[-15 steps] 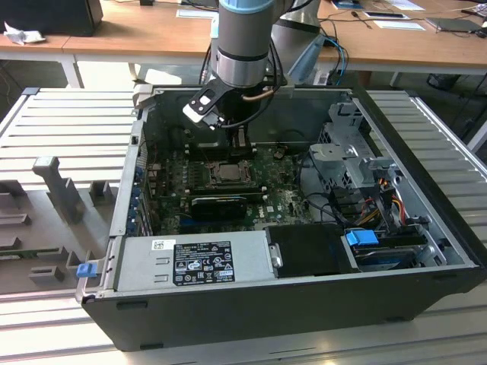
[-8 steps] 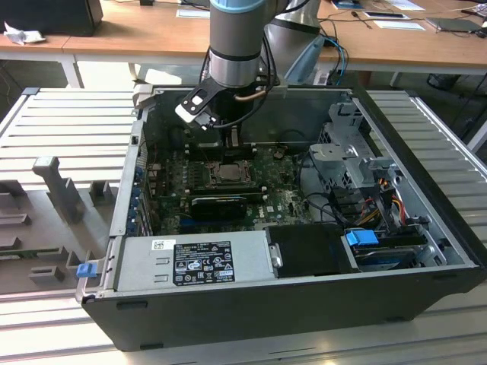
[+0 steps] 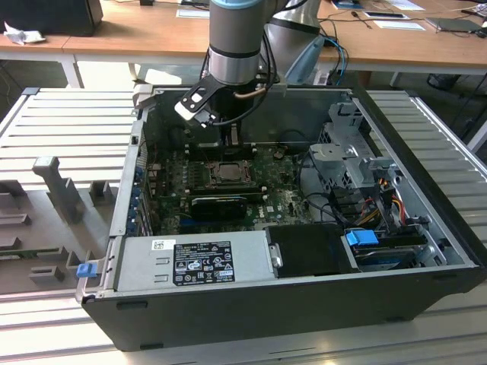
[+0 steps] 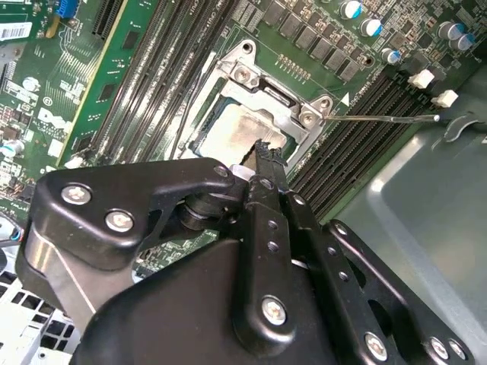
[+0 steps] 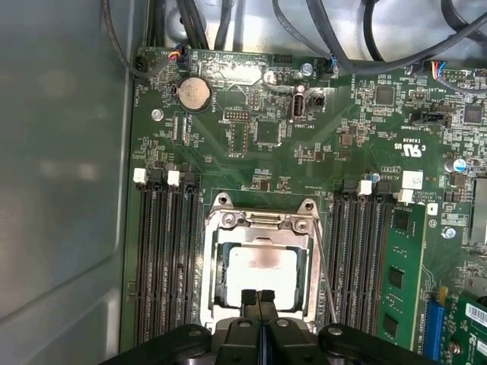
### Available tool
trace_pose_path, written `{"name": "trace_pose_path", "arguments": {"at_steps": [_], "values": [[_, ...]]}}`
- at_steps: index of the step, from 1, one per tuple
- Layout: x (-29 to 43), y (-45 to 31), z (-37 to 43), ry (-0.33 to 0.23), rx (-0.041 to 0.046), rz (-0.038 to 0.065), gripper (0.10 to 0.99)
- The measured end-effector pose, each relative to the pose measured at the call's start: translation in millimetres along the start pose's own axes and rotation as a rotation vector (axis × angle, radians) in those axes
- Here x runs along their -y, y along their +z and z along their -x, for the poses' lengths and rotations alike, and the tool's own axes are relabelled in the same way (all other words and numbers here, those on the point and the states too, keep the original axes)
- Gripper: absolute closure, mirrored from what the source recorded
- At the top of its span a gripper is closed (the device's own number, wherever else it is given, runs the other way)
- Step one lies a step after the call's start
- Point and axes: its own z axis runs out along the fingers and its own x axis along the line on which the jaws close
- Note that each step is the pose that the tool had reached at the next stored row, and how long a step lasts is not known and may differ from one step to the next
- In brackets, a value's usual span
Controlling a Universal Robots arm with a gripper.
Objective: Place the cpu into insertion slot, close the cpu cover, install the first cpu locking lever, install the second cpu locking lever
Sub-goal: 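Install the first cpu locking lever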
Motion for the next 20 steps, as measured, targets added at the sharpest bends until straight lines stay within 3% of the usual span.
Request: {"name": "trace_pose_path", "arguments": {"at_steps": [5,12,15,20], "values": [[0.1,-12.9,-0.1,0.0,0.0097,-0.001,0.98],[0.5,-43.7,-0.6,0.0,0.0197,-0.001,0.98],[0.5,-45.1,-0.6,-0.056,0.0204,-0.001,0.98],[0.5,-45.1,-0.6,-0.101,0.0209,-0.001,0.98]]}}
